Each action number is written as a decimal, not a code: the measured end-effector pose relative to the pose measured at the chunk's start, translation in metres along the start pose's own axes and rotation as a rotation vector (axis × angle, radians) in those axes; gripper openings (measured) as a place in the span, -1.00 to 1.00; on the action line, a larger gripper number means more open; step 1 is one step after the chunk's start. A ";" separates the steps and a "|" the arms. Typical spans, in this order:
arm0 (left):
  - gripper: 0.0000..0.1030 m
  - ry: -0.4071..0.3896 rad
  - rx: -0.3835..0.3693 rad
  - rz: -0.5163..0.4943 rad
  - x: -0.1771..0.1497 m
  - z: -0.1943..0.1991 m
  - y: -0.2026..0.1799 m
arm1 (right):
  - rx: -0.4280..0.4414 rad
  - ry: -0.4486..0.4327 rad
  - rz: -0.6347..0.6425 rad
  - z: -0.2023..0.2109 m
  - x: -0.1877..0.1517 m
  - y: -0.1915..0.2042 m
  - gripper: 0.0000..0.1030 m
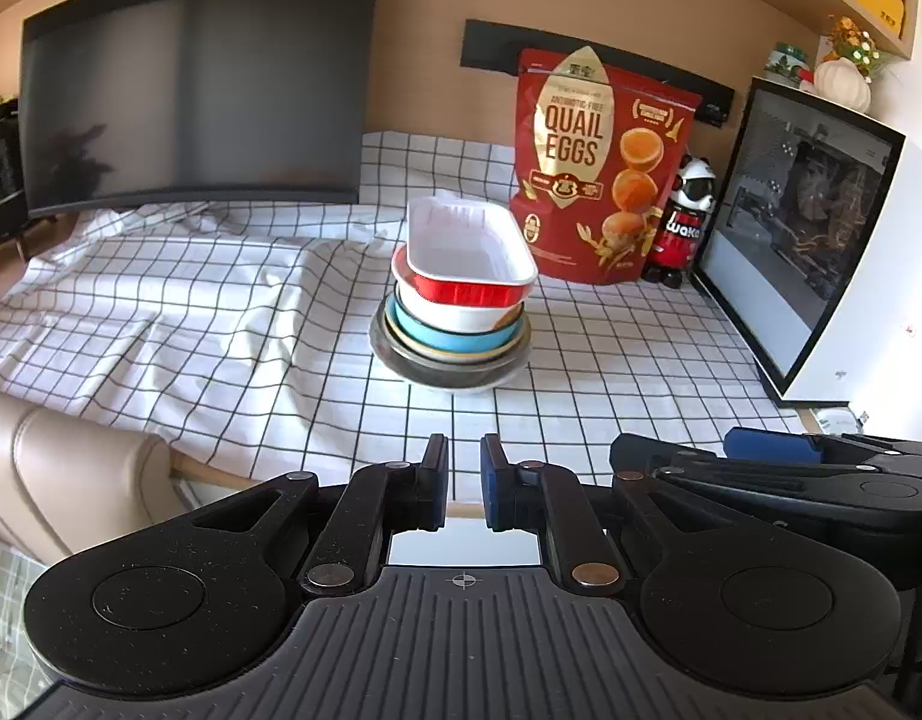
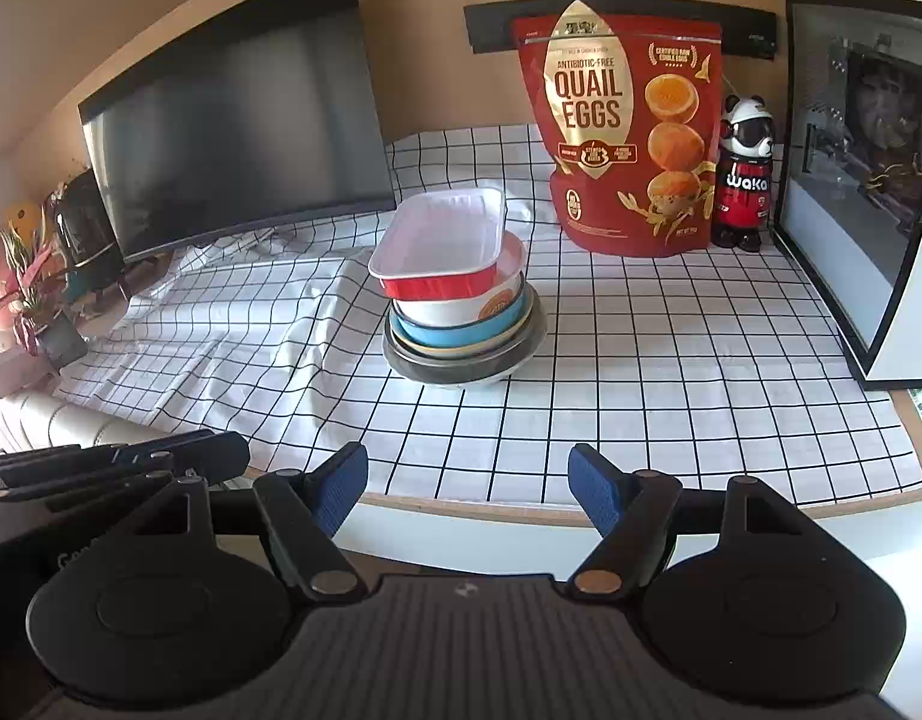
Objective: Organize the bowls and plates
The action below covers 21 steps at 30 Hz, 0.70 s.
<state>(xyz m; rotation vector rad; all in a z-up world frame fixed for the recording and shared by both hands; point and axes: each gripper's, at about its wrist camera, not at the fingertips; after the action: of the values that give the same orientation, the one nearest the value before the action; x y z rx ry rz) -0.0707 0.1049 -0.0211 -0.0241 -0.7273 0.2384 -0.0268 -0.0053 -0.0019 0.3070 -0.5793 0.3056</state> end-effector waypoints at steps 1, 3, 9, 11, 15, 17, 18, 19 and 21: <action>-0.75 0.002 0.001 0.001 0.000 0.000 0.000 | -0.001 0.004 -0.001 -0.001 0.000 0.000 0.44; -0.75 0.004 0.003 0.003 0.000 -0.001 0.001 | 0.000 0.007 0.000 -0.003 0.001 0.001 0.44; -0.75 0.004 0.007 0.008 0.000 -0.001 0.004 | -0.002 0.006 0.009 -0.003 0.002 0.005 0.44; -0.75 0.004 0.006 0.009 0.000 0.000 0.004 | -0.002 0.006 0.011 -0.002 0.002 0.006 0.44; -0.75 0.003 0.003 0.011 0.000 0.000 0.004 | -0.005 0.011 0.013 -0.002 0.002 0.007 0.44; -0.75 0.005 0.000 0.011 0.000 0.000 0.004 | -0.006 0.013 0.011 -0.002 0.002 0.005 0.44; -0.75 0.005 0.000 0.011 0.000 0.000 0.004 | -0.006 0.013 0.009 -0.002 0.002 0.005 0.44; -0.75 0.006 0.000 0.012 0.000 0.000 0.003 | -0.006 0.013 0.008 -0.002 0.003 0.004 0.44; -0.75 0.004 -0.001 0.013 0.000 0.000 0.002 | -0.007 0.012 0.009 -0.002 0.003 0.004 0.44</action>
<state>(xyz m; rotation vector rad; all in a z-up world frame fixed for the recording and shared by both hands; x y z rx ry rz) -0.0713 0.1073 -0.0210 -0.0301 -0.7230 0.2500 -0.0253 -0.0008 -0.0009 0.2955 -0.5702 0.3135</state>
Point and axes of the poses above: each gripper's, at about its wrist camera, not at the fingertips, and z roughly against the way its jaws point, y to its left, x to its top, and after that the axes turned 12 degrees about y, right-handed
